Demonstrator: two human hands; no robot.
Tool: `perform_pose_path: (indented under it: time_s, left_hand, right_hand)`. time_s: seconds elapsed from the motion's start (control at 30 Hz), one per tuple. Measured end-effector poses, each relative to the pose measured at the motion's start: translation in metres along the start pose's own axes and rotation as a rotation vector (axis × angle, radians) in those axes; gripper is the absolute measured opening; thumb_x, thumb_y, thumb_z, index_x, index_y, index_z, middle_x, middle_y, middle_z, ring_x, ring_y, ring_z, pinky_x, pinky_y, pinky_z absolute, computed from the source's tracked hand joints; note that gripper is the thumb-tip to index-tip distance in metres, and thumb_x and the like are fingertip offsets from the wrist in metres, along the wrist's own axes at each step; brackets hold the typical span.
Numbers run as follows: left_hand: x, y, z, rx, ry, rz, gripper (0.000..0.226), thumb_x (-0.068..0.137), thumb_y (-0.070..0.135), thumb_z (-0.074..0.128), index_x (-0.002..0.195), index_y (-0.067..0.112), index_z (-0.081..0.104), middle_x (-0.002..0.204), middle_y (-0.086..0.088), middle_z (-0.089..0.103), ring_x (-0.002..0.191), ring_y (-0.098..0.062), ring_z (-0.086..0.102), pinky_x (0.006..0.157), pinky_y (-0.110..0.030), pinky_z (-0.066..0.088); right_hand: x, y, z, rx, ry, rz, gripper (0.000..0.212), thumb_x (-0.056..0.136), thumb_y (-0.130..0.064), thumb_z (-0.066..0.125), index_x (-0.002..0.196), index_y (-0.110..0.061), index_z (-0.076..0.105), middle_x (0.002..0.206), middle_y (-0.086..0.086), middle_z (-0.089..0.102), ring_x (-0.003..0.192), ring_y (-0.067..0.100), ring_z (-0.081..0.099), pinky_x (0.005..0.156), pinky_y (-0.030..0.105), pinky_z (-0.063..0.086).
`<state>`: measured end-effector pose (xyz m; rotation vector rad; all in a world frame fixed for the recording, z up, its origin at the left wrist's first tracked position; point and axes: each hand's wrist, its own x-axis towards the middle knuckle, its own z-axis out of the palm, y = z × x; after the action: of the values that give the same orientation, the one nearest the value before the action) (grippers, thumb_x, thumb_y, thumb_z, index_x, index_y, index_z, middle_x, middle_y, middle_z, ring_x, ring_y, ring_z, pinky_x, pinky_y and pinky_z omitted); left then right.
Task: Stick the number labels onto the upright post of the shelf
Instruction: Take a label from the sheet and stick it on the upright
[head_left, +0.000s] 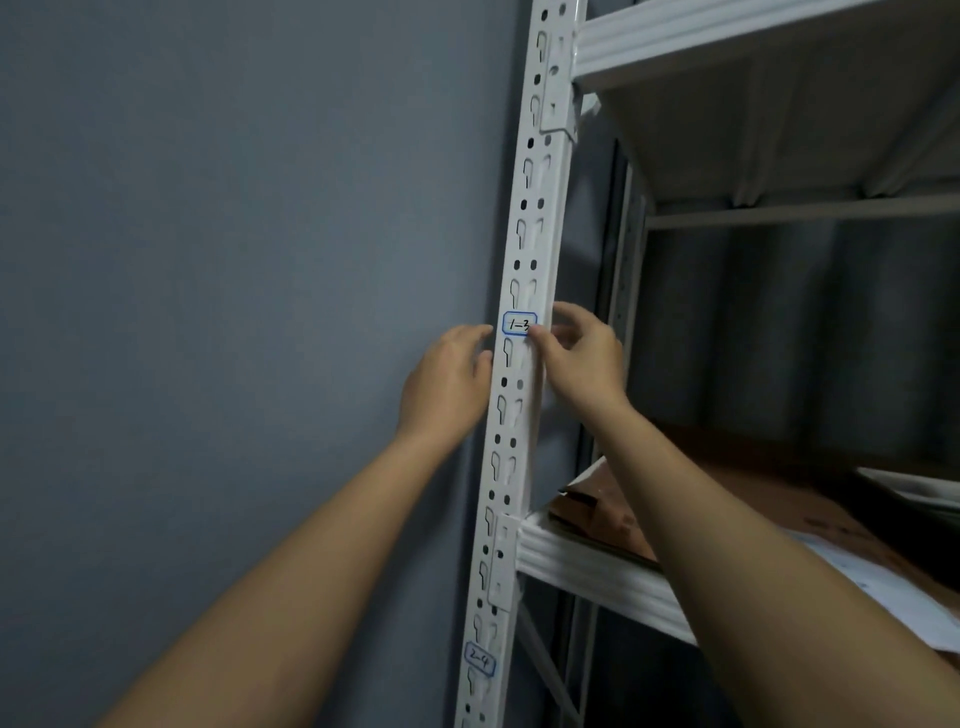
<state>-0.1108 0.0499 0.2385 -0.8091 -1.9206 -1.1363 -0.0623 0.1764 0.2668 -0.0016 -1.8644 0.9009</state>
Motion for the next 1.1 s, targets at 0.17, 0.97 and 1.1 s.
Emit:
perform_pose_path:
  time_s: [0.17, 0.97, 1.1]
  left_hand:
    - [0.012, -0.001, 0.015, -0.097, 0.012, -0.07, 0.038, 0.098, 0.024, 0.042, 0.134, 0.016, 0.049, 0.129, -0.006, 0.058, 0.115, -0.024, 0.057, 0.096, -0.041, 0.046]
    - [0.052, 0.001, 0.022, -0.526, 0.045, -0.124, 0.022, 0.086, 0.008, 0.065, 0.098, 0.028, 0.062, 0.087, 0.016, 0.065, 0.076, -0.005, 0.065, 0.074, -0.029, 0.056]
    - [0.044, -0.004, 0.025, -0.455, 0.12, -0.027, 0.02, 0.086, 0.008, 0.064, 0.096, 0.025, 0.06, 0.09, 0.016, 0.064, 0.077, 0.009, 0.06, 0.073, -0.014, 0.05]
  right_hand:
    - [0.002, -0.002, -0.003, -0.016, -0.019, 0.0, 0.023, 0.088, -0.027, 0.066, 0.111, -0.022, 0.066, 0.091, -0.004, 0.072, 0.086, 0.012, 0.067, 0.086, 0.04, 0.055]
    - [0.027, 0.012, 0.003, 0.06, -0.145, 0.013, 0.019, 0.091, -0.033, 0.062, 0.103, -0.022, 0.071, 0.089, 0.0, 0.074, 0.085, 0.019, 0.07, 0.081, 0.048, 0.056]
    - [0.025, 0.015, 0.001, 0.112, -0.204, 0.004, 0.019, 0.093, -0.026, 0.059, 0.11, -0.026, 0.068, 0.097, -0.002, 0.074, 0.09, 0.017, 0.07, 0.084, 0.048, 0.056]
